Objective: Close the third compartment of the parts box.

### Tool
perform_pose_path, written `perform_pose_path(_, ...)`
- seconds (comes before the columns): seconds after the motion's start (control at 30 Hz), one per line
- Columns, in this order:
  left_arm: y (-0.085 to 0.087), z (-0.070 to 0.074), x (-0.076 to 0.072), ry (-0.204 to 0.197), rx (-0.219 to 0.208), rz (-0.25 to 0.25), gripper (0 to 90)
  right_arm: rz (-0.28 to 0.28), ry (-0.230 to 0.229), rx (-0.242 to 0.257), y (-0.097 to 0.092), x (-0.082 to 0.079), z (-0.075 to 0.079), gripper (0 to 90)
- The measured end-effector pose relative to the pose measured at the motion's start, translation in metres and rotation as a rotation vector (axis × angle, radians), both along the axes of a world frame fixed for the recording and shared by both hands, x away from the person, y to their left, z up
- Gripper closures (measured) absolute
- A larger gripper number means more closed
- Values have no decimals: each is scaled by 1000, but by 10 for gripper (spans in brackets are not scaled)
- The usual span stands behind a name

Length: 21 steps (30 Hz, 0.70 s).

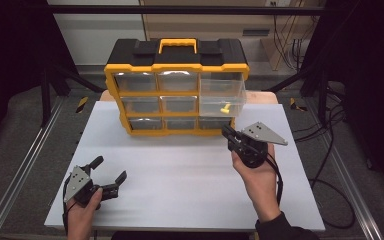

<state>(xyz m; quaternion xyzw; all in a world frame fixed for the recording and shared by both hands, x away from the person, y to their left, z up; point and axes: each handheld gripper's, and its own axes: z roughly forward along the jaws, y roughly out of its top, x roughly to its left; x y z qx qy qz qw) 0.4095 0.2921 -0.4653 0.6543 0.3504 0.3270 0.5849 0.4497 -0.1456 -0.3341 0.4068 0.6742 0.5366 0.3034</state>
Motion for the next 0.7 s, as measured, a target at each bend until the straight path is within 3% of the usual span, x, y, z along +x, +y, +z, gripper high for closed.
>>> perform_pose_path(0.2, 1, 0, 0, -1, -5, 1, 13, 16, -26, -20, 13, 5, 2, 900)
perform_pose_path(0.57, 3, 1, 0, -4, -21, 7, 9, -1, -40, 6, 15, 13, 16, 900)
perform_pose_path(0.7, 3, 1, 0, -4, -20, 8, 10, -2, -40, -11, 17, 15, 18, 900)
